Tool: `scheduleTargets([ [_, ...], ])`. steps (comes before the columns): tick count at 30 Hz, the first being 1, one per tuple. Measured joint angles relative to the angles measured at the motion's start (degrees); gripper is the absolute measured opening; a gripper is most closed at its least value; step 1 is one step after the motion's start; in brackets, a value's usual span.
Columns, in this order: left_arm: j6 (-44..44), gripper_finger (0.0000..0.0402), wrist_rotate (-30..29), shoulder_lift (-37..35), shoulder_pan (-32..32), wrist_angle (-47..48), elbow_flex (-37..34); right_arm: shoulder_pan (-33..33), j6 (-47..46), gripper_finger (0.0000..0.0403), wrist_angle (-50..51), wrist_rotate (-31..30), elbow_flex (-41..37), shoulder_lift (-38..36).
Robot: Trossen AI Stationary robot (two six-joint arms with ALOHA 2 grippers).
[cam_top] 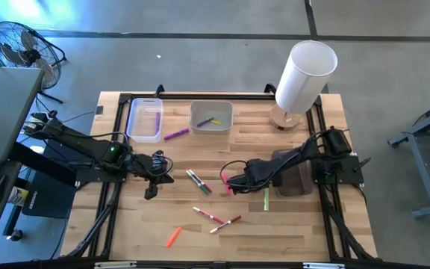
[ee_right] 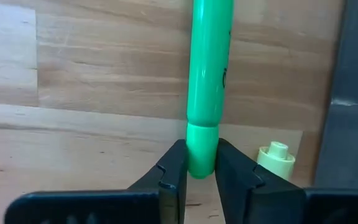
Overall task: Pick & Place Markers
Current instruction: Put the green highlighter into the transparent bin
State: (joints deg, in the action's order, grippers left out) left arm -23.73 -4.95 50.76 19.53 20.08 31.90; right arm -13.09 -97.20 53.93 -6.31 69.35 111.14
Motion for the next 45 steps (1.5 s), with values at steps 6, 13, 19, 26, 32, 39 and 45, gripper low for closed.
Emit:
scheduleTargets([
  [6,0.3,0.0000,0.0,0.0,0.0,0.0,0.0,-0.2,1.9,0.0056,-0.7,-0.9,-0.2,-0.8],
  [13,0.4,0.0000,-0.1,0.0,0.0,0.0,0.0,-1.8,2.9,0.0050,-0.7,-6.1,-0.3,-6.2],
  [19,0.4,0.0001,-2.7,0.0,0.0,-1.1,0.0,-3.1,6.9,0.0050,-2.1,-13.1,-0.2,-13.1],
  [26,2.5,0.0029,-9.7,0.0,-0.1,-9.3,0.0,-2.2,22.2,0.0049,-14.7,-23.2,-0.2,-20.5],
  [32,2.7,0.0123,-15.4,0.0,-1.5,-18.5,0.0,0.5,43.0,0.0049,-32.5,-23.6,-0.2,-23.7],
  [39,2.5,0.0212,-12.1,0.0,-9.6,-36.5,0.0,3.5,59.5,0.0049,-53.4,-16.3,-0.1,-23.8],
  [45,-0.9,0.0221,-9.7,0.0,-16.3,-44.6,0.1,4.7,65.4,0.0048,-58.1,-14.4,-0.1,-23.7],
])
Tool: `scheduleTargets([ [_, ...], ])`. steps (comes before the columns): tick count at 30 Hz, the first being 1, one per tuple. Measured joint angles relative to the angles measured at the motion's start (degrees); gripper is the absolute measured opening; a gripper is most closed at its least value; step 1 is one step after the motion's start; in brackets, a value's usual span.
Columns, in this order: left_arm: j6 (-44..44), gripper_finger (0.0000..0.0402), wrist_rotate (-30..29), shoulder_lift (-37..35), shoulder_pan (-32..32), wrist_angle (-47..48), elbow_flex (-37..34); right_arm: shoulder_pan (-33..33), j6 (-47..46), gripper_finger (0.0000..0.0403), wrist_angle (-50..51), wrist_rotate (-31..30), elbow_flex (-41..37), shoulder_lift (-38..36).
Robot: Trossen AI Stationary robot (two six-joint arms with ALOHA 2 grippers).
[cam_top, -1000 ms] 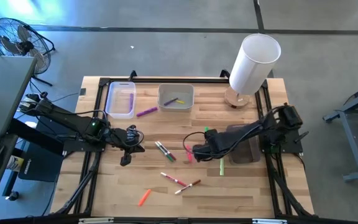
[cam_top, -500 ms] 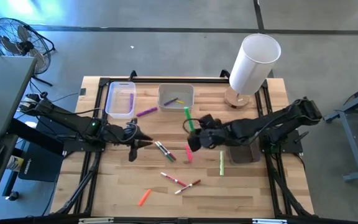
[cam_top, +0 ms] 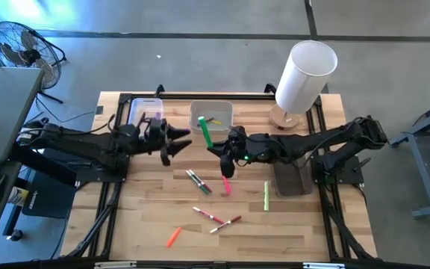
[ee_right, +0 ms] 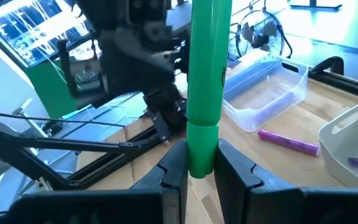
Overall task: Pick & Place Markers
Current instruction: Put the green highlighter into the transparent bin
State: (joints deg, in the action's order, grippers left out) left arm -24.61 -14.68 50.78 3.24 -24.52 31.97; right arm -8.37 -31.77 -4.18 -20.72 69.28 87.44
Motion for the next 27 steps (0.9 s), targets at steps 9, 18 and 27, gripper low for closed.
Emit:
scheduleTargets([
  [9,-7.4,0.0207,10.9,2.9,-7.7,-10.2,0.0,1.4,0.4,0.0049,0.1,1.8,0.0,0.0],
  [18,-5.4,0.0204,14.2,9.9,-7.8,-9.8,6.5,1.7,0.7,0.0049,0.9,2.3,0.0,0.0],
  [27,-2.2,0.0204,14.4,14.9,-7.8,-6.2,12.1,1.6,0.7,0.0050,1.7,2.2,0.0,0.0],
])
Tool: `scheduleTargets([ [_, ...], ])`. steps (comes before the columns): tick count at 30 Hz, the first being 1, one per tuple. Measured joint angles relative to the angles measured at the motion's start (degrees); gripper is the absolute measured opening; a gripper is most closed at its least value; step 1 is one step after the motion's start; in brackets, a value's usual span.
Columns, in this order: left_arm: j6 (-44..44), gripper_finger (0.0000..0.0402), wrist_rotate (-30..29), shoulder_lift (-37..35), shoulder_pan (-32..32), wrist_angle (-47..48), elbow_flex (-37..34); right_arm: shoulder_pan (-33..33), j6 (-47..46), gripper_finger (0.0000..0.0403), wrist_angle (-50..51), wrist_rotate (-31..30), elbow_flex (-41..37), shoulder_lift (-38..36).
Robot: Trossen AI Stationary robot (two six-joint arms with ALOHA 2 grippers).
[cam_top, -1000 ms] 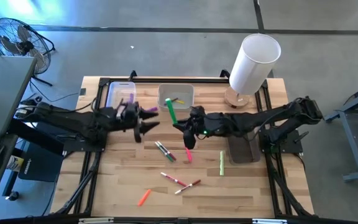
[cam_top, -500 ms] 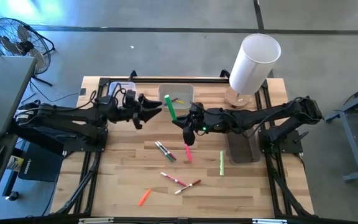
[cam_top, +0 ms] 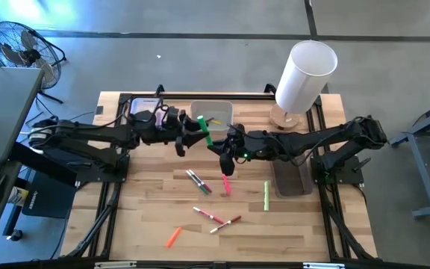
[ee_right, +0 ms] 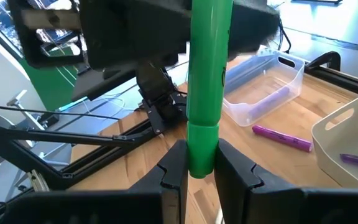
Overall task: Pick & Place Markers
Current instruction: Put the green highlighter into the transparent bin
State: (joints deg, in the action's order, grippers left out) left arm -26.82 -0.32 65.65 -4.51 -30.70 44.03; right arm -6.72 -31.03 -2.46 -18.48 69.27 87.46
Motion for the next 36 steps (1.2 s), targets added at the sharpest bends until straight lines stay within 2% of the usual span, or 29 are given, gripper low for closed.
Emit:
scheduleTargets([
  [5,1.1,0.0202,0.0,2.7,0.0,-0.2,2.2,0.0,0.0,0.0050,0.2,0.0,0.0,0.0],
  [8,1.1,0.0183,0.0,4.5,0.0,-0.3,3.2,0.0,0.0,0.0050,0.5,-0.2,0.0,0.0],
  [11,1.1,0.0141,1.3,4.8,0.0,-0.3,3.3,0.0,0.0,0.0053,0.8,-0.4,0.0,0.0],
  [16,0.9,0.0049,1.5,4.8,0.0,-0.2,3.3,0.0,0.4,0.0068,1.7,-0.3,0.0,0.0],
  [21,1.7,0.0053,1.0,4.8,0.0,-0.3,3.3,0.7,0.2,0.0094,1.7,0.1,0.0,0.0],
  [26,1.6,0.0053,-0.2,4.8,0.0,2.8,3.3,2.0,1.2,0.0137,3.2,1.7,0.0,-0.8],
  [31,1.1,0.0053,-6.5,2.1,-0.1,11.1,3.3,3.8,5.1,0.0186,9.0,4.2,0.0,-5.0],
  [36,-4.8,0.0053,-9.6,-2.9,-4.7,26.6,3.3,5.5,8.0,0.0209,17.7,4.0,0.0,-8.9],
])
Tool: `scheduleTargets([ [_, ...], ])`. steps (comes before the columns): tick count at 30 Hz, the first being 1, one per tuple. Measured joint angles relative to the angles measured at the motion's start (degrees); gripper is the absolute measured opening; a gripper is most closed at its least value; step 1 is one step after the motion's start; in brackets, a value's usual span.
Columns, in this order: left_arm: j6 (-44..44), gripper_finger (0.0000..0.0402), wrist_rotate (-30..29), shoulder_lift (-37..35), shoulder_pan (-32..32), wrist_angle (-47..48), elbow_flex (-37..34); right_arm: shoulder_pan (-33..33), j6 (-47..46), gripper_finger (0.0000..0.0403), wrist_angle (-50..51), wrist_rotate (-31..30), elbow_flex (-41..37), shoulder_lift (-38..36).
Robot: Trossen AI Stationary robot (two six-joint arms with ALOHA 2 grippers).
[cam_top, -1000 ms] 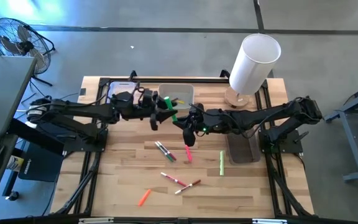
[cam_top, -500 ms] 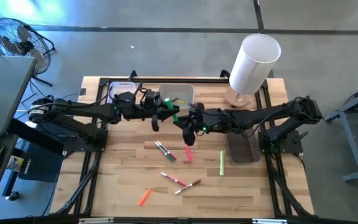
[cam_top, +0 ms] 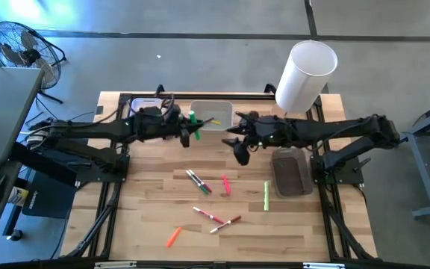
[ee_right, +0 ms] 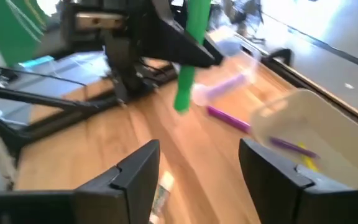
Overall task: Pick & Place Markers
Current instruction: Put the green highlighter into the transparent bin
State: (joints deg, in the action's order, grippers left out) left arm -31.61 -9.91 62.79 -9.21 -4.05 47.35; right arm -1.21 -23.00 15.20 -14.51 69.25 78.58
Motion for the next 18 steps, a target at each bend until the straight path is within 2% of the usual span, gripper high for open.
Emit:
scheduleTargets([
  [4,-5.7,0.0053,0.6,-4.1,-7.6,15.6,0.0,0.9,0.1,0.0209,5.7,-1.7,0.0,-0.6],
  [11,-8.8,0.0053,8.1,-6.4,-26.5,38.6,0.0,2.3,0.1,0.0200,8.1,-3.1,0.0,0.8],
  [14,-5.6,0.0053,9.7,-5.8,-36.1,45.6,0.0,2.8,-1.8,0.0199,8.0,-6.8,0.0,1.3],
  [18,1.5,0.0053,16.7,-1.7,-45.6,47.3,0.0,3.6,-5.6,0.0199,7.7,-10.6,0.0,1.3],
])
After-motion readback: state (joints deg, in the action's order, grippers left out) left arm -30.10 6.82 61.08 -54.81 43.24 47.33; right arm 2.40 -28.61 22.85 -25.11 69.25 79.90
